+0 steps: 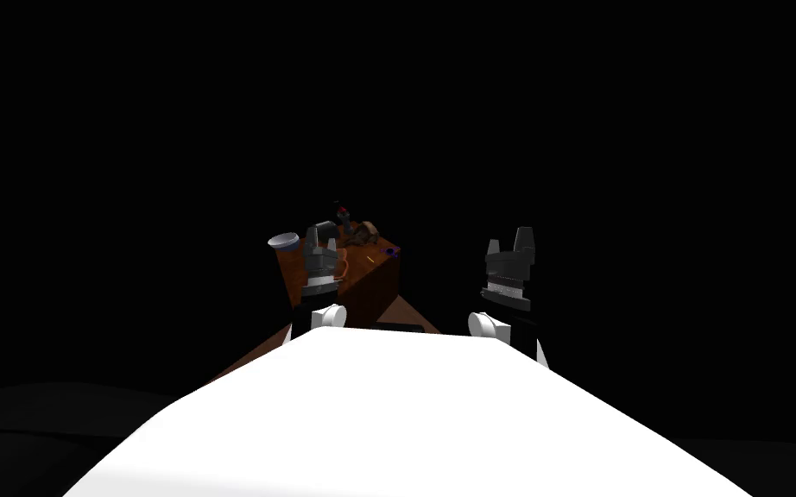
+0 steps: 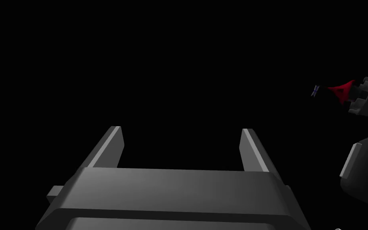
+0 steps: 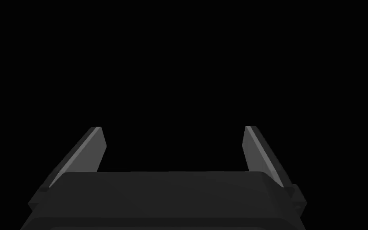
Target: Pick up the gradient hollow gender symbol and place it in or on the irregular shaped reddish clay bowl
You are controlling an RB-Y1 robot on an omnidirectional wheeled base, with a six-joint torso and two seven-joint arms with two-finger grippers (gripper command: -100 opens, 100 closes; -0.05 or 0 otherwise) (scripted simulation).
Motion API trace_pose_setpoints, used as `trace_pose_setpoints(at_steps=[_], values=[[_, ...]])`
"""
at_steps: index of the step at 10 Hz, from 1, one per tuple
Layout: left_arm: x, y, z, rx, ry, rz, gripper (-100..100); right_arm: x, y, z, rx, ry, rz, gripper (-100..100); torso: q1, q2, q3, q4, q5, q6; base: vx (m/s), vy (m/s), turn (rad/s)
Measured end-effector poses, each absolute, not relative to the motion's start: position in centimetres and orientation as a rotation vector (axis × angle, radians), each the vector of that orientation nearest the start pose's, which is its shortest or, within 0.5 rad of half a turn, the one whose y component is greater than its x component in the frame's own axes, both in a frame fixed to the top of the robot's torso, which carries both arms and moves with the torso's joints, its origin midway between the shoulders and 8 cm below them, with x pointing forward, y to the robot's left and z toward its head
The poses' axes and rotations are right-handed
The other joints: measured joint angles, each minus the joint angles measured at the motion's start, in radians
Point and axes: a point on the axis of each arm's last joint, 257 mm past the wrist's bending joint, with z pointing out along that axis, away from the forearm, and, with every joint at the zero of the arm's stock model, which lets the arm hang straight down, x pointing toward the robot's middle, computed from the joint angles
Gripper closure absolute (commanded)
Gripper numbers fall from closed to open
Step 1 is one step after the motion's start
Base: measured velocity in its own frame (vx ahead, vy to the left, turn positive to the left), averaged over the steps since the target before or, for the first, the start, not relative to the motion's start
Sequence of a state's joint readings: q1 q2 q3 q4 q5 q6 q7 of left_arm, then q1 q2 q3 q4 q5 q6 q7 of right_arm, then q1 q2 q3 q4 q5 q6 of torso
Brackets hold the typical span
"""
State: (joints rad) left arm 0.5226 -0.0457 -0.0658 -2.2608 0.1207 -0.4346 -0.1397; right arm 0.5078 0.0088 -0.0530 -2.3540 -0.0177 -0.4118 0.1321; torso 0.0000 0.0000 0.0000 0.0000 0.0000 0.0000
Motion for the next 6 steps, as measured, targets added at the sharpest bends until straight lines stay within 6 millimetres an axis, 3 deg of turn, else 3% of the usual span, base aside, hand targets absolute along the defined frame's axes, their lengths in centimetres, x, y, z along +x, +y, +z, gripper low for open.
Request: trace_pose_setpoints(at_steps=[6], values=[[37.7, 26.1, -3.9, -0.785, 0.712, -1.348, -100, 33.9, -29.9, 3.9, 0.634, 0.639, 1.131, 0, -0.004, 0.003, 0.002, 0.001, -0.001, 0.0, -0.038, -0.055, -0.059]])
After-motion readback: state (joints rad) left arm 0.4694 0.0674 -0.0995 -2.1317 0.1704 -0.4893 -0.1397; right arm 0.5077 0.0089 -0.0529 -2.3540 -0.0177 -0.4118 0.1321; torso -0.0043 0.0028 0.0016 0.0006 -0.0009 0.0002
